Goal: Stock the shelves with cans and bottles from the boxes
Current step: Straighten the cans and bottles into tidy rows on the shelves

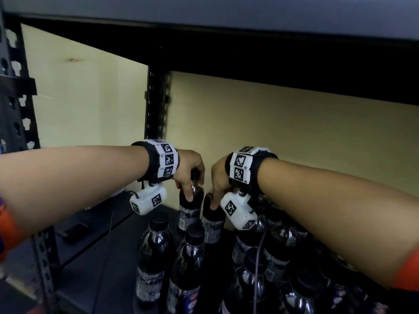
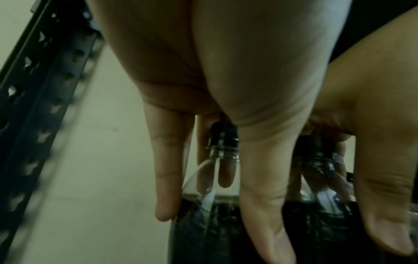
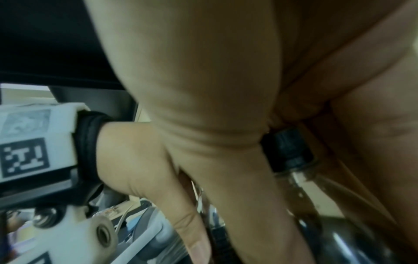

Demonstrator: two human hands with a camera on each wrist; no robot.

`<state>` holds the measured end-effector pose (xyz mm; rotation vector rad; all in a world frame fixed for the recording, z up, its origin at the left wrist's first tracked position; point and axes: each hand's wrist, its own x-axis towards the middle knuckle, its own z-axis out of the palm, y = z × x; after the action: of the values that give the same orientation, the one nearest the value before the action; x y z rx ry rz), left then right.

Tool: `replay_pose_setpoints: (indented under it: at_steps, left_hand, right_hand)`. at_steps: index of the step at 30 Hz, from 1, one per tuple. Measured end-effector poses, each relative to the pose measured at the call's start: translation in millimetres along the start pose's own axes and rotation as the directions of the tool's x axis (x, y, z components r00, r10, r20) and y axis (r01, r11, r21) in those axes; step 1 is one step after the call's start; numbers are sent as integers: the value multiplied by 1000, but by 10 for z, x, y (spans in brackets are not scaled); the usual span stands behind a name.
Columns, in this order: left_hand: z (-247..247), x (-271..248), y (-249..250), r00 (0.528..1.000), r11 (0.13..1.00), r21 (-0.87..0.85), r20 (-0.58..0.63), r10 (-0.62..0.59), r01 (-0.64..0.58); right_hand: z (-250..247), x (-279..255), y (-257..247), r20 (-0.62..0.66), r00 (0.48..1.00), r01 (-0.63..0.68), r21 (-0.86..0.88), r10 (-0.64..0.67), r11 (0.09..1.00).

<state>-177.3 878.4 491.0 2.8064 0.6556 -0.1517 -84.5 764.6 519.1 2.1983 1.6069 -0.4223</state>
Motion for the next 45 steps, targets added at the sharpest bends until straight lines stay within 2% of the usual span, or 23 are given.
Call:
replay_pose_setpoints:
  at_steps: [2,4,10,25,30,33,36,38,41,45]
  left_hand:
    - [59,-47,-1,999,1000,7,31,13,-14]
    - [113,-78,1,998,1000,3,56,23,-23]
    - [168,-120,-17,998,1000,-17,59,20,-19]
    - [150,-170,116,997,997,70,66,-42,37]
    - [137,-198,242,992,984,168,102,-75,57]
    - [119,-226,291,984,976,196,134,-120,93]
    - [-1,-243,335,967,963,237,187,-173,127]
    - [-138,-240,387,959,969,190,208,-194,155]
    - [-354,-223,536,965,977,129,182,-190,168]
    - [-528,-24,826,986,988,103,110,-129,117]
  right_hand:
    - [41,-11,-58,-19,999,-36,-94,34,995]
    - [102,-35,-133,-19,1000,-11,-150,8,989]
    - [152,-56,-206,-13,999,31,-211,-34,977]
    - [254,4,-141,-61,998,-33,-51,30,998]
    - [274,-85,-177,-37,999,-10,-52,8,999]
    - [211,-172,-150,-52,999,-11,37,13,999]
    - [93,-304,-35,-86,995,-49,105,59,993]
    - [5,-422,97,-109,989,-77,172,97,982]
    - [-123,-605,409,-181,970,-119,218,160,969]
    - [-160,-760,914,-258,934,-186,243,248,952]
